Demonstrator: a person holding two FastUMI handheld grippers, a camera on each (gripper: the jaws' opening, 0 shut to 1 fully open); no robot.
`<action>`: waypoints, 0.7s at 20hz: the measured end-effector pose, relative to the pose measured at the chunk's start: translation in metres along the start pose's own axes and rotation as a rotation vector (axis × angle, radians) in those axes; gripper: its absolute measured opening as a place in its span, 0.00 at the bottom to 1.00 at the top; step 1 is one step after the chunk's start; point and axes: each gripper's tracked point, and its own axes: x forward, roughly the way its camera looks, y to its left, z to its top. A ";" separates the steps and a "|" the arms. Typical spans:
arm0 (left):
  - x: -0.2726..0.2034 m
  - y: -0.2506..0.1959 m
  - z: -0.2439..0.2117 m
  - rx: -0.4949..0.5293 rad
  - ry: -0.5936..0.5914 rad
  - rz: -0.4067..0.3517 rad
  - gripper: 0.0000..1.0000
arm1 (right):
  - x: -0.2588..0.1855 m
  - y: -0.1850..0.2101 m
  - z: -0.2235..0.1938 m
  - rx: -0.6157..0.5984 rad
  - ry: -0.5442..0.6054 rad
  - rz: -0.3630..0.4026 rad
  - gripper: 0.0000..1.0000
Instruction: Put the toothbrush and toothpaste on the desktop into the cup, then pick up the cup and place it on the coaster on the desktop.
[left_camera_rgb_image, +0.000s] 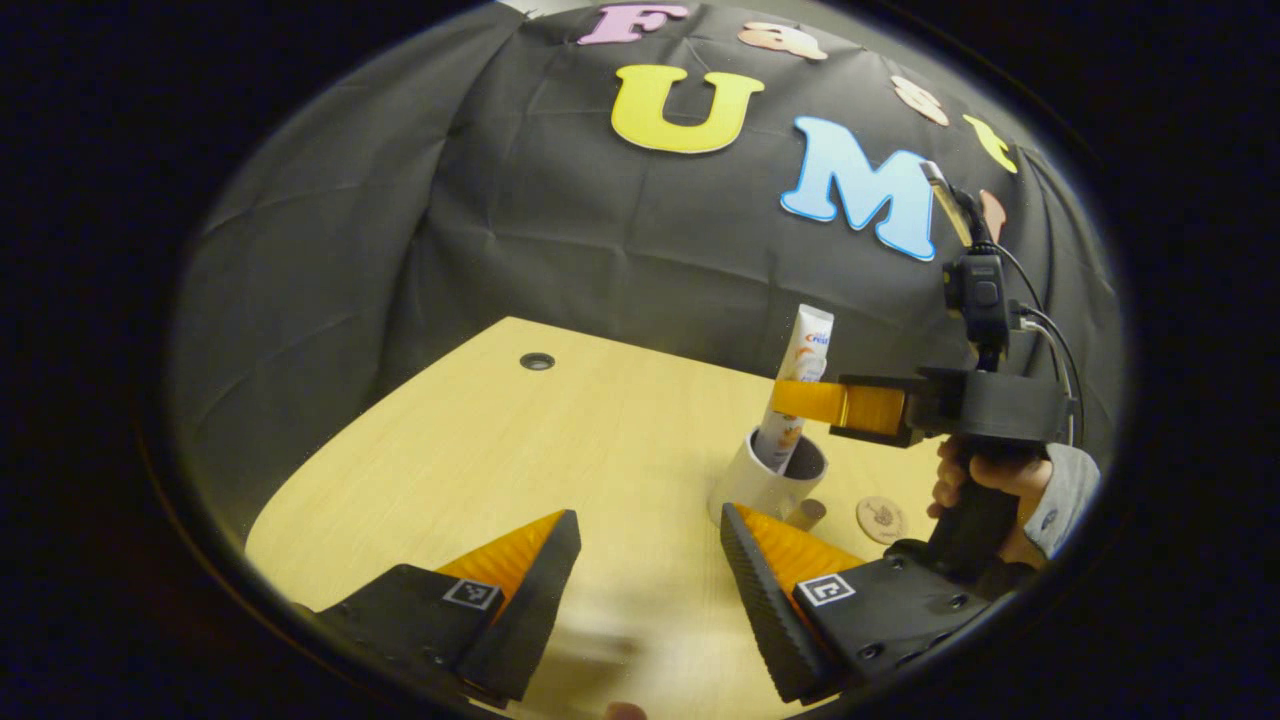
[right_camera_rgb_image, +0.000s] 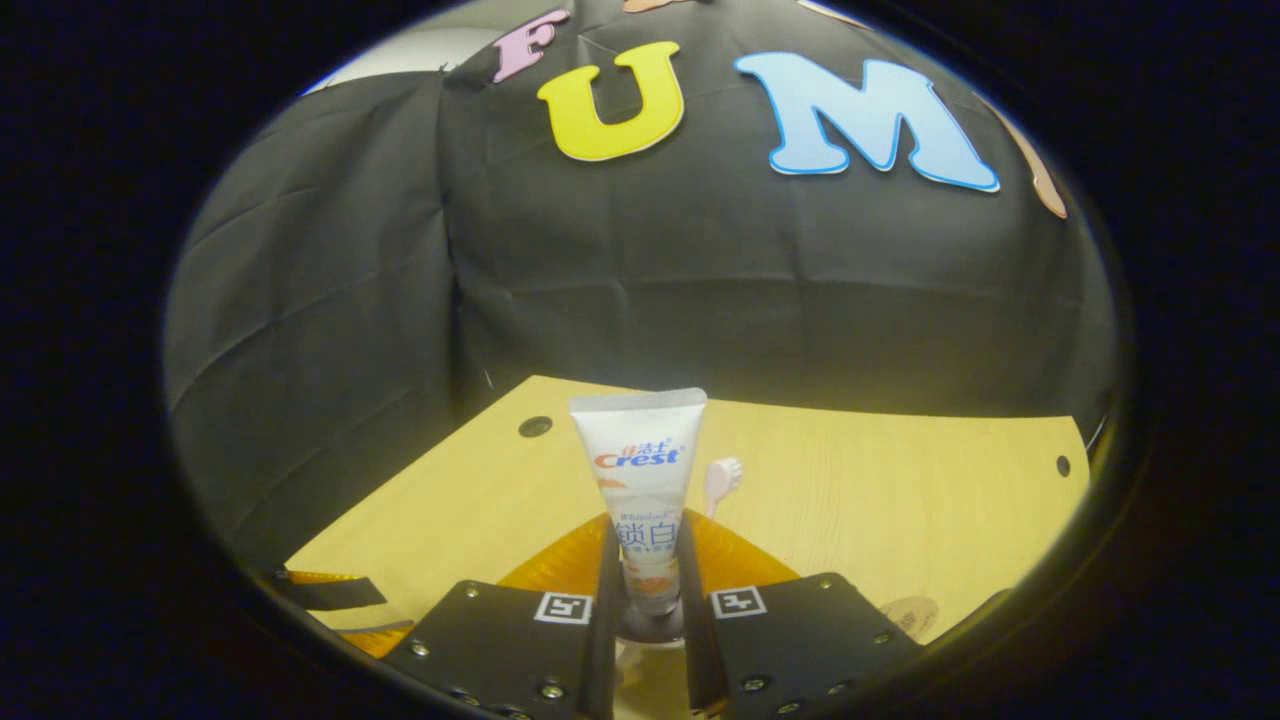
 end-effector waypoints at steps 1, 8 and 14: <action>0.001 -0.001 0.000 -0.003 0.006 0.000 0.92 | -0.002 0.001 -0.002 -0.009 0.011 -0.001 0.29; 0.001 -0.009 -0.006 -0.014 0.026 -0.004 0.92 | -0.015 0.002 -0.006 -0.052 0.010 -0.014 0.53; -0.005 -0.030 -0.014 -0.001 0.065 -0.038 0.92 | -0.041 -0.001 0.021 -0.047 -0.077 -0.025 0.55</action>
